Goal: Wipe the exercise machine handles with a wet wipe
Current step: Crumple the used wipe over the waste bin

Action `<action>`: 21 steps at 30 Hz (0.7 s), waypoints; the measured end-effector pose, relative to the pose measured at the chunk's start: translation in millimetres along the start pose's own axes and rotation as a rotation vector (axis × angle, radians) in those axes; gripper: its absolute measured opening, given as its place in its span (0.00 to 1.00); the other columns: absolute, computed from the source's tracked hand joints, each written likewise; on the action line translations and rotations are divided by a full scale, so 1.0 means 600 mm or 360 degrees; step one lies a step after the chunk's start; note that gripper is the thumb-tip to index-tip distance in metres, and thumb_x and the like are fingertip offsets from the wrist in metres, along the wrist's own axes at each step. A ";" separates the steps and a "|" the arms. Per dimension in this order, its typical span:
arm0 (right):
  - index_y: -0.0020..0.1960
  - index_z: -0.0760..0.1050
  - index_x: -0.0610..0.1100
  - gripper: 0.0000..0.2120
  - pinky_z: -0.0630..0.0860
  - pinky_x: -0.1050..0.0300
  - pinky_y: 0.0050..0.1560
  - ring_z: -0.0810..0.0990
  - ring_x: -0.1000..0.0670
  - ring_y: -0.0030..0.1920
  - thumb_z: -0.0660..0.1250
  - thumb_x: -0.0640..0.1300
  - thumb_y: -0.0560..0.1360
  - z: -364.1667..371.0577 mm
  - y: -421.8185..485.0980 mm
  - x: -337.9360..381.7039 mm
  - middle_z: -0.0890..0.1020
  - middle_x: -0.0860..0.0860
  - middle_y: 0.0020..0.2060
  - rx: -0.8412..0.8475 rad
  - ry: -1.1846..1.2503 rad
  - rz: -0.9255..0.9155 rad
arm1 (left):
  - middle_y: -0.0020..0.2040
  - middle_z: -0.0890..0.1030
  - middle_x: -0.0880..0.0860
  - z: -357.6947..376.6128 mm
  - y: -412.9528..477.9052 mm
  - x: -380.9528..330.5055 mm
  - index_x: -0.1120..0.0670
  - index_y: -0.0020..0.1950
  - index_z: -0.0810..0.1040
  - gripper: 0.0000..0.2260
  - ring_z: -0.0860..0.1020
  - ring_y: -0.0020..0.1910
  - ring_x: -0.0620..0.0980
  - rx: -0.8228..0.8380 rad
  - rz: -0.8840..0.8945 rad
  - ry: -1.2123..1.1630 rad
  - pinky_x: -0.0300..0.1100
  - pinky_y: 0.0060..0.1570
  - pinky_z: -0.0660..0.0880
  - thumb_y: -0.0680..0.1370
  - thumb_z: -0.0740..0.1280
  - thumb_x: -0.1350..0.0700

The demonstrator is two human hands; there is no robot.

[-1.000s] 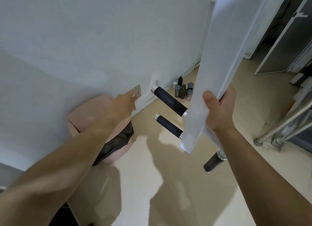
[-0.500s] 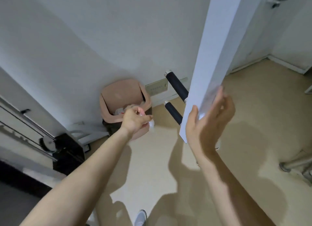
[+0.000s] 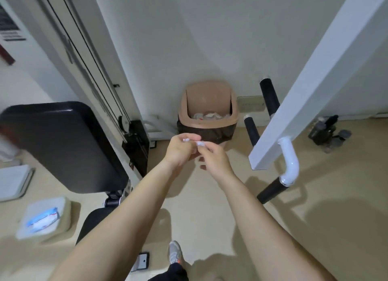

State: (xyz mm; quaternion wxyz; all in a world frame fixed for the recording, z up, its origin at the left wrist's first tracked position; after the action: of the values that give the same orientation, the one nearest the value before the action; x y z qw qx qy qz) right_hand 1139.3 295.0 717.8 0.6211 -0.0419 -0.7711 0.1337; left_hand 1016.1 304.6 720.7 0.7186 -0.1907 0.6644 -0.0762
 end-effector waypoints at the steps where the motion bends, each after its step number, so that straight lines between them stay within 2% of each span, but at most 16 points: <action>1: 0.55 0.83 0.47 0.11 0.81 0.45 0.57 0.85 0.43 0.51 0.63 0.45 0.80 0.015 0.008 -0.006 0.87 0.46 0.49 0.0064 0.0244 0.0094 | 0.42 0.82 0.60 -0.016 0.005 0.004 0.58 0.50 0.79 0.08 0.82 0.37 0.51 -0.0055 -0.0010 -0.0026 0.42 0.40 0.80 0.77 0.64 0.68; 3: 0.55 0.83 0.41 0.10 0.82 0.51 0.53 0.86 0.43 0.49 0.65 0.40 0.80 0.045 0.026 -0.012 0.87 0.43 0.49 0.0145 0.0612 0.0216 | 0.41 0.82 0.55 -0.042 0.019 0.005 0.55 0.50 0.78 0.07 0.81 0.36 0.50 -0.0137 0.0076 0.0063 0.45 0.41 0.80 0.77 0.64 0.65; 6: 0.59 0.80 0.34 0.11 0.82 0.54 0.51 0.85 0.41 0.56 0.64 0.33 0.80 0.080 0.064 -0.017 0.85 0.38 0.54 0.0107 0.0883 0.0285 | 0.43 0.84 0.46 -0.070 0.042 -0.019 0.48 0.47 0.79 0.08 0.82 0.45 0.48 -0.0313 0.0428 0.0665 0.44 0.48 0.78 0.77 0.64 0.60; 8: 0.59 0.79 0.31 0.10 0.83 0.57 0.44 0.86 0.41 0.52 0.64 0.29 0.79 0.087 0.092 -0.016 0.84 0.36 0.53 -0.0025 0.1041 0.0358 | 0.46 0.83 0.46 -0.075 0.058 -0.037 0.47 0.48 0.79 0.07 0.80 0.48 0.48 -0.0419 0.0608 0.1003 0.45 0.49 0.75 0.79 0.63 0.57; 10: 0.56 0.78 0.34 0.09 0.83 0.59 0.41 0.86 0.44 0.49 0.65 0.28 0.78 0.083 0.119 -0.011 0.85 0.37 0.51 -0.0175 0.1103 0.0386 | 0.47 0.82 0.51 -0.080 0.094 -0.035 0.51 0.47 0.78 0.09 0.79 0.50 0.52 -0.0364 0.0593 0.1036 0.46 0.50 0.74 0.82 0.59 0.55; 12: 0.53 0.79 0.38 0.07 0.83 0.55 0.44 0.86 0.43 0.48 0.68 0.30 0.77 0.080 0.158 -0.005 0.85 0.38 0.48 -0.0277 0.1008 0.0309 | 0.46 0.82 0.53 -0.077 0.135 -0.027 0.52 0.45 0.77 0.15 0.80 0.50 0.55 -0.0147 0.0450 0.0815 0.50 0.51 0.77 0.83 0.55 0.48; 13: 0.49 0.80 0.40 0.06 0.83 0.52 0.46 0.86 0.42 0.48 0.69 0.32 0.76 0.079 0.179 -0.002 0.86 0.39 0.46 -0.0315 0.0808 0.0222 | 0.44 0.83 0.53 -0.071 0.150 -0.026 0.52 0.44 0.78 0.19 0.81 0.47 0.54 -0.0034 0.0373 0.0629 0.51 0.50 0.79 0.83 0.53 0.45; 15: 0.47 0.83 0.47 0.06 0.83 0.50 0.49 0.86 0.45 0.48 0.69 0.38 0.75 0.083 0.220 0.005 0.87 0.46 0.44 -0.0338 0.0229 0.0026 | 0.35 0.83 0.50 -0.054 0.187 -0.021 0.54 0.44 0.78 0.25 0.82 0.37 0.47 0.0156 0.0108 0.0203 0.41 0.38 0.80 0.85 0.49 0.42; 16: 0.49 0.85 0.48 0.07 0.82 0.51 0.52 0.85 0.49 0.50 0.68 0.41 0.75 0.089 0.239 0.008 0.87 0.50 0.47 -0.0325 -0.0027 -0.0051 | 0.34 0.83 0.50 -0.045 0.214 -0.009 0.57 0.46 0.78 0.27 0.82 0.34 0.45 0.0240 -0.0107 -0.0038 0.38 0.34 0.79 0.85 0.47 0.41; 17: 0.54 0.85 0.47 0.10 0.80 0.53 0.56 0.83 0.52 0.53 0.67 0.43 0.76 0.096 0.257 0.008 0.86 0.52 0.52 -0.0307 -0.0237 -0.0113 | 0.39 0.85 0.52 -0.034 0.242 0.006 0.59 0.50 0.78 0.29 0.83 0.38 0.46 0.0327 -0.0338 -0.0304 0.38 0.37 0.79 0.84 0.47 0.38; 19: 0.59 0.83 0.44 0.12 0.75 0.58 0.60 0.78 0.54 0.56 0.67 0.42 0.77 0.102 0.293 0.005 0.81 0.52 0.57 -0.0291 -0.0410 -0.0195 | 0.59 0.82 0.59 -0.019 0.302 0.029 0.61 0.65 0.75 0.37 0.82 0.57 0.54 0.0417 -0.0673 -0.0679 0.47 0.56 0.77 0.80 0.47 0.31; 20: 0.59 0.83 0.43 0.12 0.74 0.58 0.59 0.78 0.54 0.55 0.68 0.42 0.77 0.102 0.316 -0.002 0.80 0.51 0.56 -0.0289 -0.0413 -0.0212 | 0.62 0.81 0.61 -0.016 0.333 0.036 0.60 0.70 0.73 0.40 0.80 0.61 0.57 0.0436 -0.0747 -0.0729 0.50 0.61 0.75 0.78 0.48 0.28; 21: 0.57 0.83 0.43 0.11 0.74 0.58 0.57 0.79 0.53 0.54 0.68 0.41 0.77 0.098 0.340 -0.008 0.81 0.51 0.54 -0.0286 -0.0372 -0.0216 | 0.61 0.81 0.61 -0.016 0.369 0.048 0.59 0.72 0.72 0.41 0.79 0.61 0.57 0.0432 -0.0785 -0.0715 0.51 0.61 0.75 0.77 0.48 0.27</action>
State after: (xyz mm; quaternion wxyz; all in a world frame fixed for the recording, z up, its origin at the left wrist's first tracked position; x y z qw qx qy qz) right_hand 1062.5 480.7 649.2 0.5285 -0.0292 -0.8480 0.0257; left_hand 977.7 495.2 610.2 0.8255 -0.2601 0.4076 -0.2911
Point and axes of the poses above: each hand's wrist, its own y-axis towards the middle knuckle, its own z-axis out of the palm, x = y × z, the point moved 8 cm from there along y, towards the middle knuckle
